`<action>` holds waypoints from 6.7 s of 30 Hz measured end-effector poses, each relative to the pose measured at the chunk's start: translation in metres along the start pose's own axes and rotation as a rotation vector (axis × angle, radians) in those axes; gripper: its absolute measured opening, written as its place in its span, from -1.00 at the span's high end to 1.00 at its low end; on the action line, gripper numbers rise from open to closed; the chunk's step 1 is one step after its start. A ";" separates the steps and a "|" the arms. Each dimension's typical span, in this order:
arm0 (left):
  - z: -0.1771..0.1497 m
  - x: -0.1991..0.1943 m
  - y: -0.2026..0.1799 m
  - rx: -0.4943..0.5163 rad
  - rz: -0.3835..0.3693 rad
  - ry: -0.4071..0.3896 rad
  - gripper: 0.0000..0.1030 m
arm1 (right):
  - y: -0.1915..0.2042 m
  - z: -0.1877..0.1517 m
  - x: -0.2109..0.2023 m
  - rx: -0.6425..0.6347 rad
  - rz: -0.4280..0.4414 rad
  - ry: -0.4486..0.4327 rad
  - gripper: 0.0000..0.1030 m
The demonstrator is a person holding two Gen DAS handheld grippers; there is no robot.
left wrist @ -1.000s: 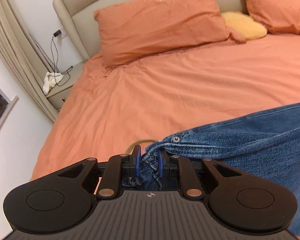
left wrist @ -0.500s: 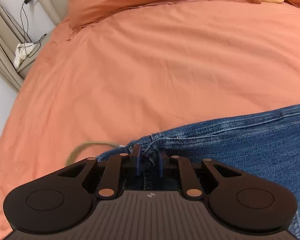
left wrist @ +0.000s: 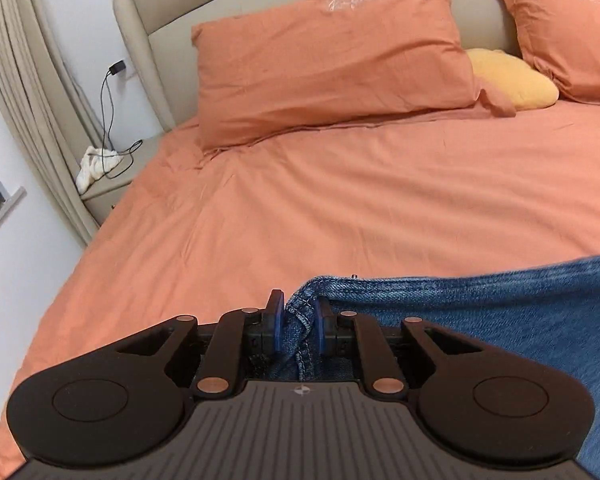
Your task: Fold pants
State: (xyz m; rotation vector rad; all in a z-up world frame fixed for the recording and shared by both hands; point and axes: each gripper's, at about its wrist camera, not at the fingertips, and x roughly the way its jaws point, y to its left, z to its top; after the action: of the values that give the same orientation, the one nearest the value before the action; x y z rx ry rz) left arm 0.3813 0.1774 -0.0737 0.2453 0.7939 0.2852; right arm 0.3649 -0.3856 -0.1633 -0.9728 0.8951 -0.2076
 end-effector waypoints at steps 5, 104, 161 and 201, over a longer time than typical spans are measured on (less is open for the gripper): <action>0.018 0.036 -0.015 0.066 0.029 0.031 0.66 | 0.011 0.019 0.022 -0.070 -0.015 0.029 1.00; -0.145 -0.075 -0.164 0.373 -0.514 0.322 0.81 | 0.103 -0.018 -0.119 0.885 0.790 0.039 0.25; 0.020 -0.090 -0.113 0.263 -0.487 0.165 0.27 | -0.021 -0.122 -0.075 1.340 0.722 0.055 0.24; 0.066 -0.035 -0.450 0.496 -0.673 0.149 0.54 | -0.072 -0.271 0.107 1.782 0.717 0.062 0.77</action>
State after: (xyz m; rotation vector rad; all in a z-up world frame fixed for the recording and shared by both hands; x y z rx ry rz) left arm 0.4771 -0.2620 -0.1502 0.4072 1.0404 -0.5413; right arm 0.2493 -0.6535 -0.2343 0.9990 0.6902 -0.3044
